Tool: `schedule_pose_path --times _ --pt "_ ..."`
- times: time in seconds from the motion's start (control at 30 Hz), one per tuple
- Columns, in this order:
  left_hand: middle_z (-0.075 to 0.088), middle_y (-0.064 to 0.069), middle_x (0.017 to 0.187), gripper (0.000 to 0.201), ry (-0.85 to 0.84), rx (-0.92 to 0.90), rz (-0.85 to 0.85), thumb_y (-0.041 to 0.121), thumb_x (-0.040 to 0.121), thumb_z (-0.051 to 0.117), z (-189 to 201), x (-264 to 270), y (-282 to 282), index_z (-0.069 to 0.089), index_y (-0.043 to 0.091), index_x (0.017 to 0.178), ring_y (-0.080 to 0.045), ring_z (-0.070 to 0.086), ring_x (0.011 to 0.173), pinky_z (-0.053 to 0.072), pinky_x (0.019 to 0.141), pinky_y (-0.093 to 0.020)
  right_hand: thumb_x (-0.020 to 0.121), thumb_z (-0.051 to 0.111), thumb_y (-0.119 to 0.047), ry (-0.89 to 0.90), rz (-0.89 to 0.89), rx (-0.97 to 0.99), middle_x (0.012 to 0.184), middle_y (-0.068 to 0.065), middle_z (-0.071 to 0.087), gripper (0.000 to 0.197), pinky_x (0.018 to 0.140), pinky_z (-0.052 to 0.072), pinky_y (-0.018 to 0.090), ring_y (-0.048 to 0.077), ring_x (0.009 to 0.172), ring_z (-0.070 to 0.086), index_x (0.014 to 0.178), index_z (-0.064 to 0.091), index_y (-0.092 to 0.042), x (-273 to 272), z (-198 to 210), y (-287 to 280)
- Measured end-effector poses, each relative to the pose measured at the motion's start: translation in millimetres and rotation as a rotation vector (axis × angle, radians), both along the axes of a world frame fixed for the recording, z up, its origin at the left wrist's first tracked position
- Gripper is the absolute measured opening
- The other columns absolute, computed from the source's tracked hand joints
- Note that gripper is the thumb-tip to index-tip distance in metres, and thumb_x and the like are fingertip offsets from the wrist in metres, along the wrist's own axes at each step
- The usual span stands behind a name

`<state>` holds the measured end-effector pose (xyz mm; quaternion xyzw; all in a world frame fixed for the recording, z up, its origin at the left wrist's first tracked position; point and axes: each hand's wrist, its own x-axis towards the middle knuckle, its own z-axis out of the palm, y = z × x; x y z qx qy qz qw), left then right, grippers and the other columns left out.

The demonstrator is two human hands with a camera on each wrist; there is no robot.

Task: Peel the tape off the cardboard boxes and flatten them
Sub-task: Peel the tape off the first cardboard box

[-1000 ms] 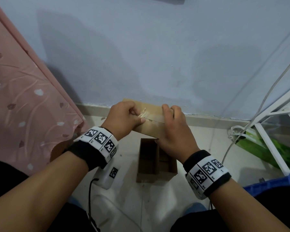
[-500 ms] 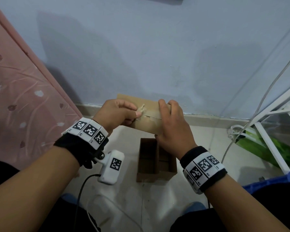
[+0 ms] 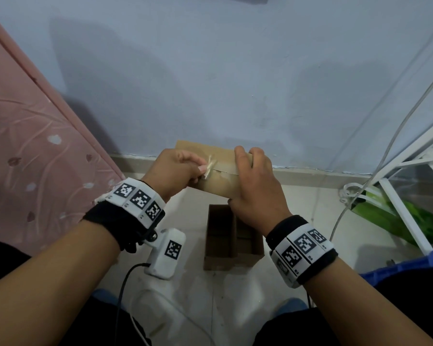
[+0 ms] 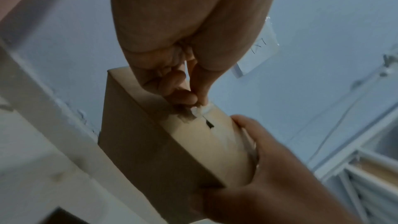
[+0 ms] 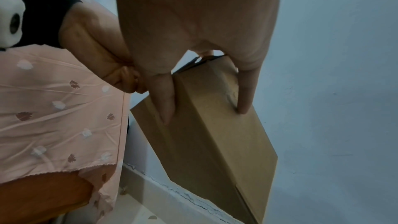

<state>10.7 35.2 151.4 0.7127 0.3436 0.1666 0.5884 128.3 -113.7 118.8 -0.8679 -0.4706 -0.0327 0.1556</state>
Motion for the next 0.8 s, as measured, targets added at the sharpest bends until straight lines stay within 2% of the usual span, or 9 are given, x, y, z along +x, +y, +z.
schedule_pose_path --times 0.07,0.13,0.23,0.37,0.47,0.57,0.67,0.73,0.8 --pt "0.066 0.002 0.071 0.014 0.043 0.295 0.033 0.001 0.089 0.067 -8 2 0 0.074 0.014 0.088 -0.008 0.058 0.06 0.047 0.062 -0.023 0.066 0.072 -0.013 -0.009 -0.001 0.0 0.137 0.009 0.034 0.095 0.065 0.044 0.032 0.033 0.125 0.04 0.151 0.031 -0.016 -1 1 0" --pt "0.07 0.004 0.082 0.024 0.134 0.616 0.002 0.008 0.088 0.063 -13 2 -4 0.074 0.025 0.099 -0.017 0.062 0.075 0.05 0.071 -0.029 0.064 0.072 -0.013 -0.019 -0.002 0.0 0.133 0.008 0.036 0.094 0.064 0.043 0.033 0.032 0.121 0.041 0.15 0.032 -0.016 -2 1 1" --pt "0.071 -0.008 0.088 0.019 0.124 0.87 -0.044 0.009 0.088 0.061 -20 3 -13 0.077 0.019 0.095 -0.033 0.064 0.086 0.054 0.075 -0.044 0.063 0.072 -0.013 -0.019 -0.001 0.008 0.132 0.009 0.038 0.094 0.065 0.045 0.033 0.032 0.119 0.042 0.149 0.034 -0.015 -2 1 0" --pt "0.06 -0.009 0.104 0.017 0.064 0.828 -0.025 0.011 0.091 0.063 -24 7 -8 0.078 0.013 0.098 -0.03 0.056 0.103 0.049 0.088 -0.04 0.064 0.071 -0.013 -0.018 0.003 0.022 0.133 0.01 0.038 0.093 0.065 0.043 0.033 0.033 0.12 0.042 0.149 0.035 -0.013 -1 1 0" --pt "0.064 0.004 0.083 0.024 0.061 0.781 -0.066 0.029 0.091 0.055 -19 7 -8 0.075 0.018 0.082 -0.022 0.06 0.086 0.049 0.079 -0.034 0.065 0.071 -0.013 -0.014 -0.005 0.028 0.134 0.011 0.037 0.093 0.064 0.043 0.033 0.035 0.121 0.042 0.15 0.034 -0.013 0 1 0" --pt "0.066 0.006 0.065 0.036 0.078 0.742 -0.055 0.046 0.09 0.055 -14 6 -9 0.071 0.019 0.072 -0.014 0.062 0.068 0.049 0.067 -0.032 0.065 0.074 -0.015 -0.034 0.0 0.022 0.136 0.011 0.037 0.094 0.065 0.042 0.032 0.035 0.122 0.042 0.15 0.033 -0.015 3 1 1" --pt "0.073 0.007 0.074 0.014 0.056 0.728 -0.008 0.037 0.087 0.074 -12 5 -5 0.078 0.023 0.087 -0.013 0.068 0.075 0.05 0.072 -0.026 0.066 0.074 -0.017 -0.026 0.001 0.026 0.137 0.011 0.037 0.094 0.065 0.044 0.033 0.035 0.124 0.042 0.15 0.032 -0.015 2 1 1" --pt "0.074 0.004 0.078 0.017 0.011 0.688 0.035 0.03 0.082 0.081 -11 4 -3 0.077 0.022 0.097 -0.014 0.068 0.077 0.052 0.077 -0.027 0.067 0.073 -0.017 -0.026 0.01 0.029 0.137 0.011 0.037 0.093 0.066 0.049 0.036 0.035 0.125 0.042 0.15 0.032 -0.015 0 1 1" --pt "0.073 0.003 0.079 0.01 -0.005 0.707 0.037 0.027 0.083 0.08 -12 5 -1 0.078 0.02 0.089 -0.017 0.068 0.079 0.051 0.078 -0.029 0.068 0.072 -0.017 -0.019 0.013 0.047 0.138 0.012 0.036 0.092 0.071 0.053 0.039 0.035 0.125 0.041 0.15 0.033 -0.014 -1 2 1"
